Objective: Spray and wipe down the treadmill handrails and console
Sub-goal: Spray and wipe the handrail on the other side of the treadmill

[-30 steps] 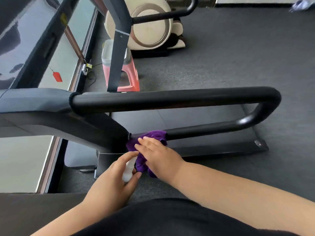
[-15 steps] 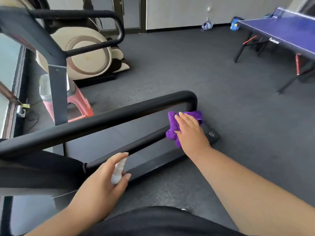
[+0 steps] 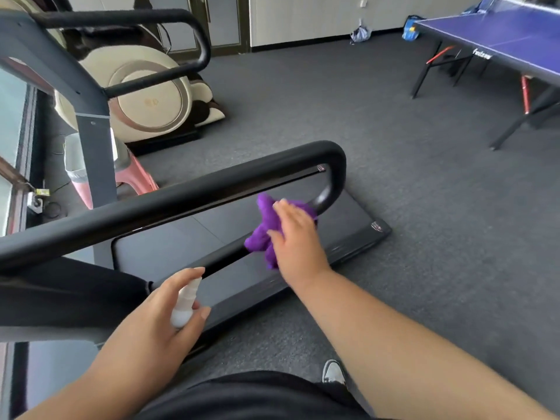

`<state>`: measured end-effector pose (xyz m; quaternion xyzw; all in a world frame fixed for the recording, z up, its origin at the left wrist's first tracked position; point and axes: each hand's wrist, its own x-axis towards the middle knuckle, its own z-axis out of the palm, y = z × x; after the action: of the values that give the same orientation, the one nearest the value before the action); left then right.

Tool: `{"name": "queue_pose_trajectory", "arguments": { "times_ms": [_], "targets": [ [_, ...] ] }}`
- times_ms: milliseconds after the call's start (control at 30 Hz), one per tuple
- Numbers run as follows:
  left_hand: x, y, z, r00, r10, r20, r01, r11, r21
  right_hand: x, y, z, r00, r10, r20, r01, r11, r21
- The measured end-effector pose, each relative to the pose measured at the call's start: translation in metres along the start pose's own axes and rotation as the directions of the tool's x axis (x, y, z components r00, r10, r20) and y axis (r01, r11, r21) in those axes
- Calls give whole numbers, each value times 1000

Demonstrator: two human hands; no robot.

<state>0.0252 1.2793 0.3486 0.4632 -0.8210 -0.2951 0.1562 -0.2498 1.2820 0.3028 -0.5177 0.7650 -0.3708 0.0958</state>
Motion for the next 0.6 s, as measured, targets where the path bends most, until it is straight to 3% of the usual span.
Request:
{"name": "queue_pose_trajectory", "arguments": {
  "times_ms": [67,133,200,467,600],
  "targets": [
    [-4,-4,-4,1000,-8,-4,8,1000,-1,21,11,-28,979,75,-187,-82,996,-30],
    [-7,-5,-7,1000,1,-13,-1,1000,-12,35,23,-46,964,107,-243,-132,987,-88],
    [-9,-7,-9,999,0,-33,-1,1000,-31,33,32,-39,970,121,-212,-152,978,-139],
    [-9,-34,-9,986,-114,-124,104,991,-82,11,12,23,941,220,-256,-218,975,37],
    [-13,-38,-3,986,-123,-110,105,982,-154,-9,-11,41,968,189,-166,-183,982,49]
  ]
}}
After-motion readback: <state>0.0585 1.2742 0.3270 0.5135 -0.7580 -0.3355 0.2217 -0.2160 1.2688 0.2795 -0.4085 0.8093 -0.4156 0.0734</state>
